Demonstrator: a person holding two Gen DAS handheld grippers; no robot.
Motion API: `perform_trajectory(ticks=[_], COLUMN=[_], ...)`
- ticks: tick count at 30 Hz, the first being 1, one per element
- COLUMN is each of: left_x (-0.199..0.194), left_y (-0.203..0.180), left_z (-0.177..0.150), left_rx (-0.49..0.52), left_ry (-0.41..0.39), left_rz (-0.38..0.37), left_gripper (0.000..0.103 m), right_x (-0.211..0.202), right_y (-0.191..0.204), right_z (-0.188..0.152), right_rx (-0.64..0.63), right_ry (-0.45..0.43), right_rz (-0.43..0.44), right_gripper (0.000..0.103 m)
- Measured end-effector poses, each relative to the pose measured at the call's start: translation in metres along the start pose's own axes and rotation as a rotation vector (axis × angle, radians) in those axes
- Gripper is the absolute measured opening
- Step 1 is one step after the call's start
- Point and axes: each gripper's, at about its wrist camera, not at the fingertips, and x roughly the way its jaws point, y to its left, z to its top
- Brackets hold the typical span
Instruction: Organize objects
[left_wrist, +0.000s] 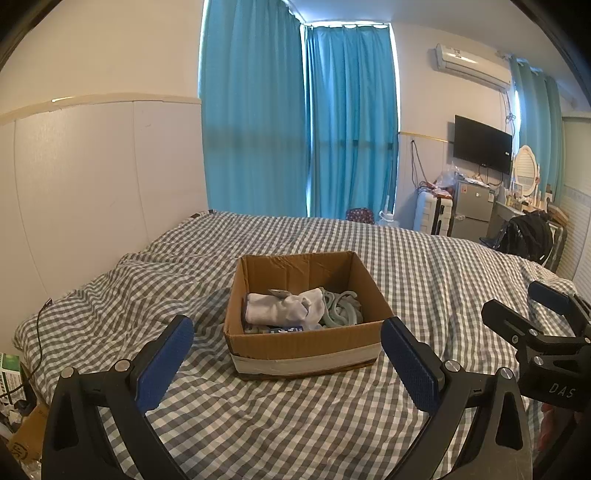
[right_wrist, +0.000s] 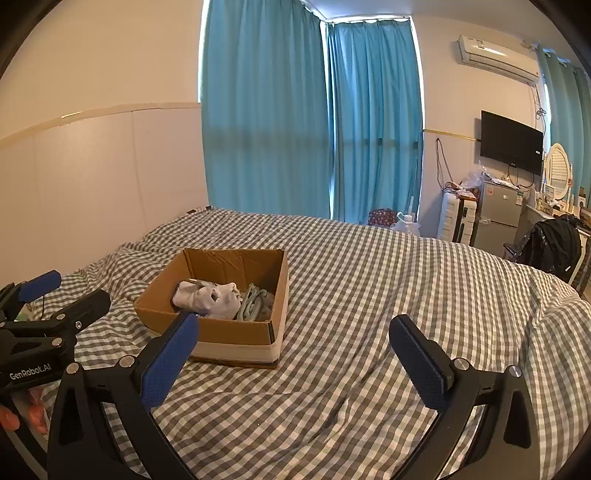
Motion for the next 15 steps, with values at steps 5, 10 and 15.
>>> perform_trajectory(ticks=[5, 10, 15], left_x=[0.0001, 0.0005, -0.0006], left_y=[-0.0007, -0.001, -0.0005], left_z=[-0.0004, -0.0003, -0.0017], left_rx=[0.003, 0.006, 0.01], left_ry=[0.001, 0.003, -0.005], left_rz=[-0.008, 0.002, 0.004], left_gripper=[0.103, 0.103, 0.103], right_x=[-0.0003, -0.0003, 0.0006], right_y=[-0.0004, -0.001, -0.0001], right_z=[-0.0003, -0.0014, -0.002], right_rx=[-0.002, -0.005, -0.009], right_ry=[0.001, 0.006, 0.01], right_rz=[0.0, -0.001, -0.003], right_gripper=[0.103, 0.103, 0.103])
